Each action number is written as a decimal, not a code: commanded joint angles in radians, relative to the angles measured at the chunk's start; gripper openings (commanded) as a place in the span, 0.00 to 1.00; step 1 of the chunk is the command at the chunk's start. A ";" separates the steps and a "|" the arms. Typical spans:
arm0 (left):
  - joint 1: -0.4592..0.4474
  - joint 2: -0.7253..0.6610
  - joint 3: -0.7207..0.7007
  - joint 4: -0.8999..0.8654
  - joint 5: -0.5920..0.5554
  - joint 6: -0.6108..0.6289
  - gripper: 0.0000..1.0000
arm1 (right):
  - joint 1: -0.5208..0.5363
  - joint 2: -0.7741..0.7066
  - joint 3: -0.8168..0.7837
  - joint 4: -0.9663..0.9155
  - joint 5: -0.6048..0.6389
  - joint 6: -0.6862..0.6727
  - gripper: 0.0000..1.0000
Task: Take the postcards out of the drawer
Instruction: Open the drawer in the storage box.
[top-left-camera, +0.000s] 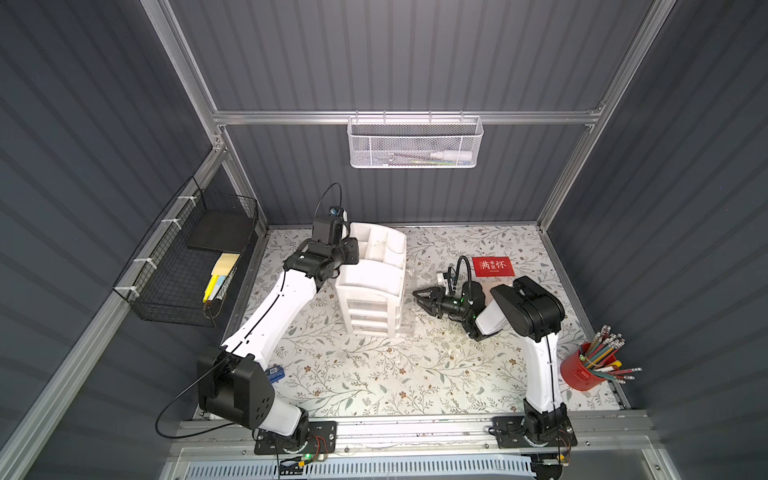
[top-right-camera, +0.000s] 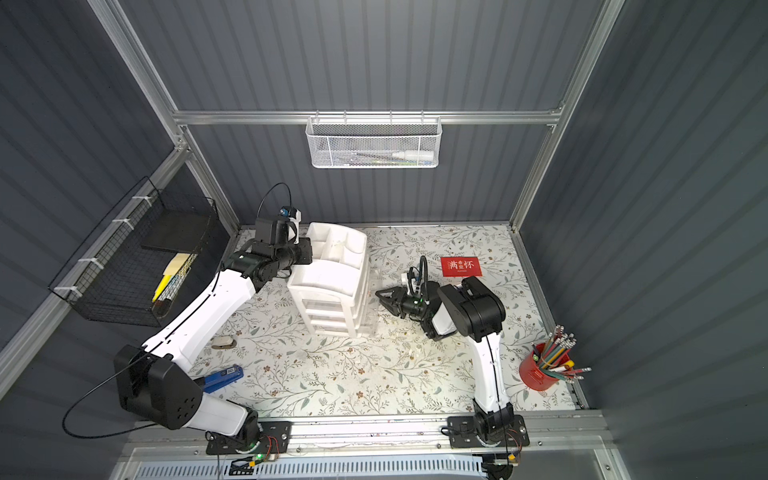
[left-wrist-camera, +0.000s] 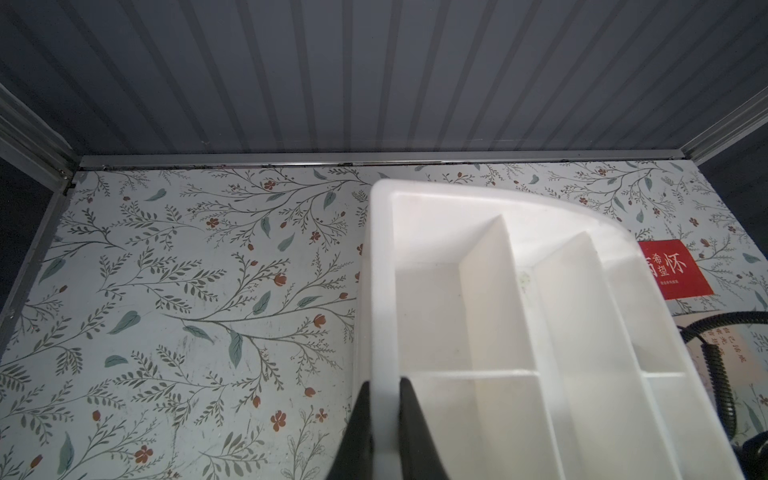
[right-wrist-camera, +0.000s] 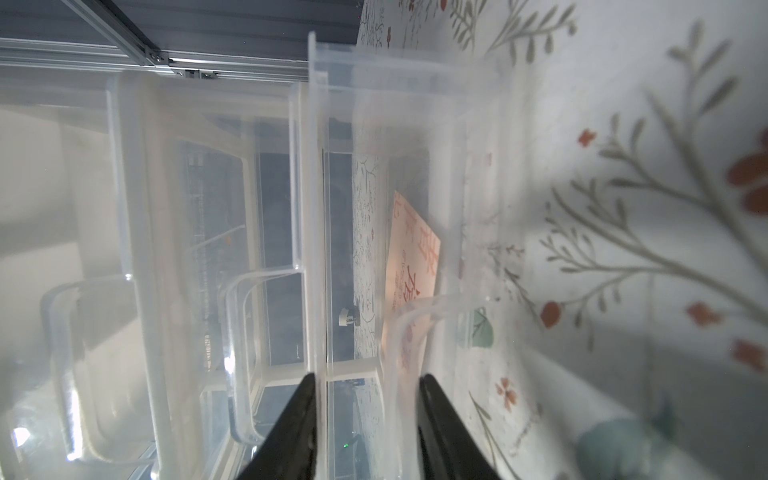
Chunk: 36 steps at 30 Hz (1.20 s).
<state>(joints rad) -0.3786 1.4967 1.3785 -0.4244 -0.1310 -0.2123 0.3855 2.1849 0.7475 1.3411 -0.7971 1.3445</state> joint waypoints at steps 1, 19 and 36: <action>-0.007 0.079 -0.064 -0.152 -0.033 0.060 0.00 | -0.021 -0.029 -0.010 0.075 -0.005 -0.022 0.37; 0.019 0.047 -0.075 -0.156 -0.084 0.074 0.00 | -0.112 -0.069 -0.097 0.063 -0.068 -0.055 0.37; 0.038 0.022 -0.081 -0.173 -0.122 0.074 0.00 | -0.169 -0.117 -0.130 -0.006 -0.104 -0.096 0.37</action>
<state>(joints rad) -0.3645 1.4792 1.3693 -0.4328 -0.1581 -0.1940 0.2363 2.0911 0.6300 1.3136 -0.8940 1.2736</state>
